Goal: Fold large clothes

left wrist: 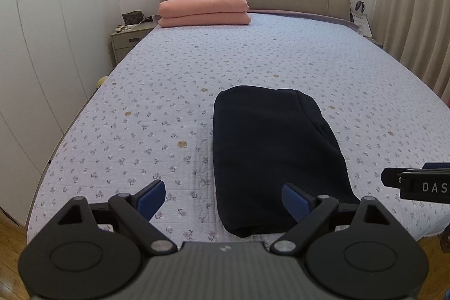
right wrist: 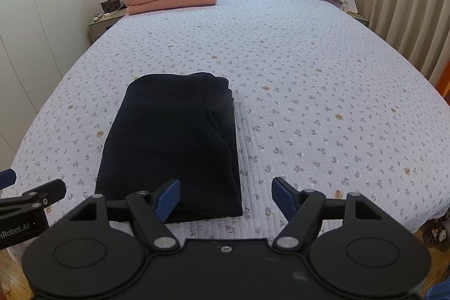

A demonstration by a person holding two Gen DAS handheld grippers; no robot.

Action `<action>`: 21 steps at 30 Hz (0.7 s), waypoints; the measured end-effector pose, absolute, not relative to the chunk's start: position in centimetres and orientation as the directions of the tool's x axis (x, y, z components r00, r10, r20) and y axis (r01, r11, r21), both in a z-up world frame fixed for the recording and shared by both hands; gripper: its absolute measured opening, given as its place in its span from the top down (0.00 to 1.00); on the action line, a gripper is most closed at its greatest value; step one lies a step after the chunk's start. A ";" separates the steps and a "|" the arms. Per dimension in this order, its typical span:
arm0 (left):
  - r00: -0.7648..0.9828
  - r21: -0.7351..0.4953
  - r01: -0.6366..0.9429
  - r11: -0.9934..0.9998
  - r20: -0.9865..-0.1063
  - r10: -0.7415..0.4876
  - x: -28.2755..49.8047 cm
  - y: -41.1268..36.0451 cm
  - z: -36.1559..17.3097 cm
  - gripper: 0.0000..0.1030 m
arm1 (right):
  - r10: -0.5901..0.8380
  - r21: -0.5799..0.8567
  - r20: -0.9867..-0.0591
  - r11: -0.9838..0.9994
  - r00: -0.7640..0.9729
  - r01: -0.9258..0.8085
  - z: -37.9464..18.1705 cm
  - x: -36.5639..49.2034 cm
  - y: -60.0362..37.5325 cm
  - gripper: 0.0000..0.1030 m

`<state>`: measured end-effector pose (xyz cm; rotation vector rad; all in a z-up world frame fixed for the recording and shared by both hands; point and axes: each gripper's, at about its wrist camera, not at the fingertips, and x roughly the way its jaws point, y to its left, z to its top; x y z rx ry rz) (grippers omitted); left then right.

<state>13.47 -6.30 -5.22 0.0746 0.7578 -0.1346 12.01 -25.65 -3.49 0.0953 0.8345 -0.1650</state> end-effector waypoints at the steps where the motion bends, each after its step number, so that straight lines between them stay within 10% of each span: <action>1: 0.720 0.022 0.150 0.988 -0.688 -0.094 13.4 -6.4 -5.1 0.11 | -0.108 0.021 -0.741 0.983 0.663 0.183 -3.4 11.9 -25.7 0.17; 21: 0.769 0.054 0.151 0.987 -0.634 -0.083 9.7 -6.3 -1.8 0.11 | -0.088 0.041 -0.684 0.987 0.724 0.158 -0.5 8.6 -25.0 0.18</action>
